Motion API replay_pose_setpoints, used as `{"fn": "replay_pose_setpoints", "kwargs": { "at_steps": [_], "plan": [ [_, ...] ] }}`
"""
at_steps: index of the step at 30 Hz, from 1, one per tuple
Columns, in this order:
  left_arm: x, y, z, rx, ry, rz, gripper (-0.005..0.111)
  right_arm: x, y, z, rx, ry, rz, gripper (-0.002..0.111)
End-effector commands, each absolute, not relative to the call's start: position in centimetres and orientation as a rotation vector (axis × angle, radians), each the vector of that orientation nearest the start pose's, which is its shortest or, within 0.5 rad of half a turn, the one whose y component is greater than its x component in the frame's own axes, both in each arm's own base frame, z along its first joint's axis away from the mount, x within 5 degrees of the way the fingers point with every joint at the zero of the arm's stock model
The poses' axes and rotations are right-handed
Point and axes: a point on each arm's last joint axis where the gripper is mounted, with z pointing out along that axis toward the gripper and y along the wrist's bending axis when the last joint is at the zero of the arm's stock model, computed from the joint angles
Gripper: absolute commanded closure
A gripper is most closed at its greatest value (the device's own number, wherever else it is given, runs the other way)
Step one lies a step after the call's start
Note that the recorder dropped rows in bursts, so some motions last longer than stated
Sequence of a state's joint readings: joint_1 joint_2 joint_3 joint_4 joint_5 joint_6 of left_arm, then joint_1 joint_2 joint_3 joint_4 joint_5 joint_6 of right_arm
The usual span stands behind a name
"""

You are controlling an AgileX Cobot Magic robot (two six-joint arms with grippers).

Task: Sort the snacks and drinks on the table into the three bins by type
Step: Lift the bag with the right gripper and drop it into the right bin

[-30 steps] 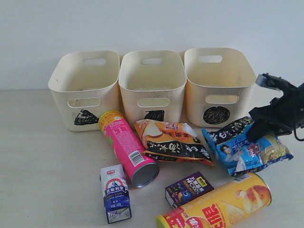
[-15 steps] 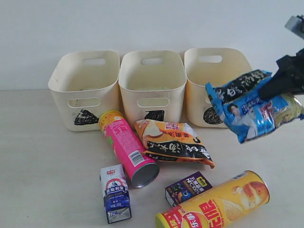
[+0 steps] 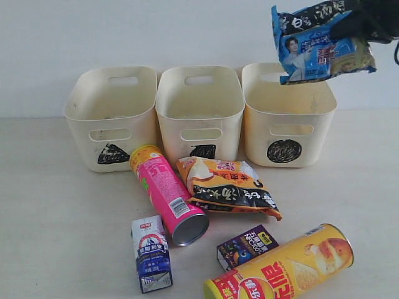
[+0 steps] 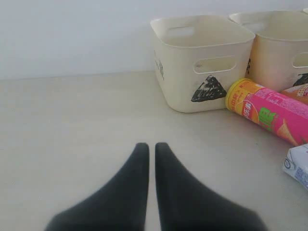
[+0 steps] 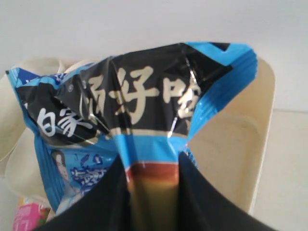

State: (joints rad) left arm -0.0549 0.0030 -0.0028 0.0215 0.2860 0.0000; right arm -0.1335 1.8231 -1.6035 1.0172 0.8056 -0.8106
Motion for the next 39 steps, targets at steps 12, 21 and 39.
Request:
{"fn": "replay_pose_setpoints", "kwargs": {
  "at_steps": [12,21,39],
  "plan": [
    [5.5,-0.2,18.7,0.062,1.767,-0.017,0.102,49.7,3.9,27.7,-0.122,1.999,0.393,0.108],
    [5.5,-0.2,18.7,0.062,1.767,-0.017,0.102,50.5,3.7,25.3,-0.124,2.035,0.368,0.106],
    [5.5,-0.2,18.7,0.062,1.767,-0.017,0.102,49.9,3.9,26.6,-0.189,2.029,0.363,0.024]
  ]
}}
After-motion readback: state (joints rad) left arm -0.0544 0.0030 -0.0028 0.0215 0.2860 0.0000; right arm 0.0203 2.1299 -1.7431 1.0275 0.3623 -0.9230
